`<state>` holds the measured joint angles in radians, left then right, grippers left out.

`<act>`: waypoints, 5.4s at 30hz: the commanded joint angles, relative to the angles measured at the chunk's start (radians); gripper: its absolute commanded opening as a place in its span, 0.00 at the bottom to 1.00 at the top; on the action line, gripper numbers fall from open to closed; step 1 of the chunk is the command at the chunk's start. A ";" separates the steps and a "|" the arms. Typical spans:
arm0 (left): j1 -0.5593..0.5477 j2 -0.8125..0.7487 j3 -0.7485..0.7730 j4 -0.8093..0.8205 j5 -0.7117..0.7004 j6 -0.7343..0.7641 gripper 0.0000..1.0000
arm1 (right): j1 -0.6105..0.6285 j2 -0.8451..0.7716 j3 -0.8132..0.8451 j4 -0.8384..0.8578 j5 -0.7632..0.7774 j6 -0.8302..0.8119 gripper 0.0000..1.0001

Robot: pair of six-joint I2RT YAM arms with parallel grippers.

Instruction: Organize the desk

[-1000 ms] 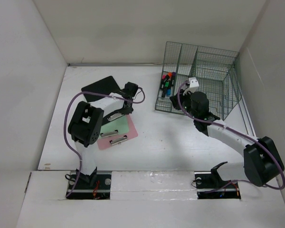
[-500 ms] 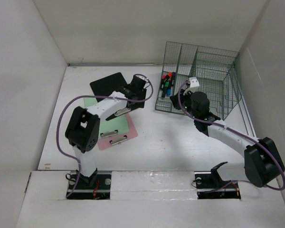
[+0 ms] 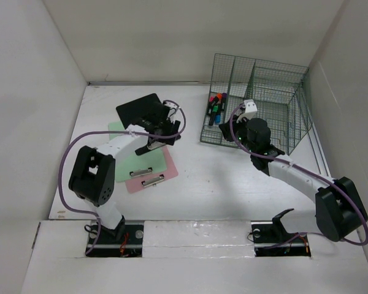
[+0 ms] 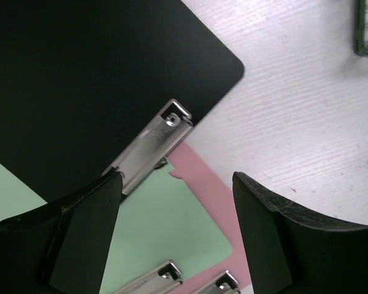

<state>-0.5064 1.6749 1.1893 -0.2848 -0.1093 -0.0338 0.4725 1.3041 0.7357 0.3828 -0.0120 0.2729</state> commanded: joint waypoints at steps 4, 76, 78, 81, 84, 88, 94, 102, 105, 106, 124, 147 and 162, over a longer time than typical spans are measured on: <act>0.126 0.002 0.013 0.039 0.223 0.147 0.69 | -0.003 -0.019 -0.012 0.080 -0.017 -0.004 0.23; 0.065 0.218 0.116 -0.091 0.099 0.166 0.00 | -0.003 -0.026 -0.002 0.059 0.024 -0.017 0.23; 0.048 0.203 0.128 -0.100 0.094 0.161 0.00 | -0.003 -0.025 -0.002 0.059 0.024 -0.017 0.23; 0.008 0.183 0.150 -0.122 0.048 0.144 0.00 | -0.003 -0.026 0.001 0.057 0.020 -0.015 0.23; -0.017 0.174 0.182 -0.152 0.028 0.127 0.00 | 0.020 -0.037 0.011 0.042 0.020 -0.023 0.23; -0.017 0.155 0.196 -0.166 0.039 0.103 0.00 | 0.044 -0.055 0.017 0.019 0.049 -0.034 0.23; -0.027 0.134 0.213 -0.237 0.007 0.038 0.00 | 0.064 -0.086 0.034 -0.007 0.044 -0.044 0.26; -0.027 0.177 0.184 -0.200 -0.188 -0.034 0.15 | 0.077 -0.082 0.037 -0.005 0.049 -0.047 0.27; -0.005 0.186 0.216 -0.189 -0.165 -0.023 0.36 | 0.077 -0.082 0.036 -0.005 0.047 -0.047 0.27; 0.006 0.186 0.223 -0.186 -0.156 -0.023 0.37 | 0.077 -0.080 0.034 -0.005 0.049 -0.047 0.27; 0.040 0.282 0.228 -0.162 -0.020 0.017 0.31 | 0.077 -0.066 0.036 0.001 0.040 -0.047 0.27; -0.003 0.042 0.188 -0.200 -0.052 -0.060 0.00 | 0.095 -0.040 0.065 0.008 -0.129 0.009 0.66; -0.003 -0.130 0.047 -0.132 0.103 -0.100 0.00 | 0.178 0.208 0.137 0.183 -0.220 0.406 0.87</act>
<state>-0.5087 1.6119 1.2564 -0.4454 -0.0509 -0.1158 0.6209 1.4742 0.8017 0.4328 -0.1978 0.5587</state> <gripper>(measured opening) 0.006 0.870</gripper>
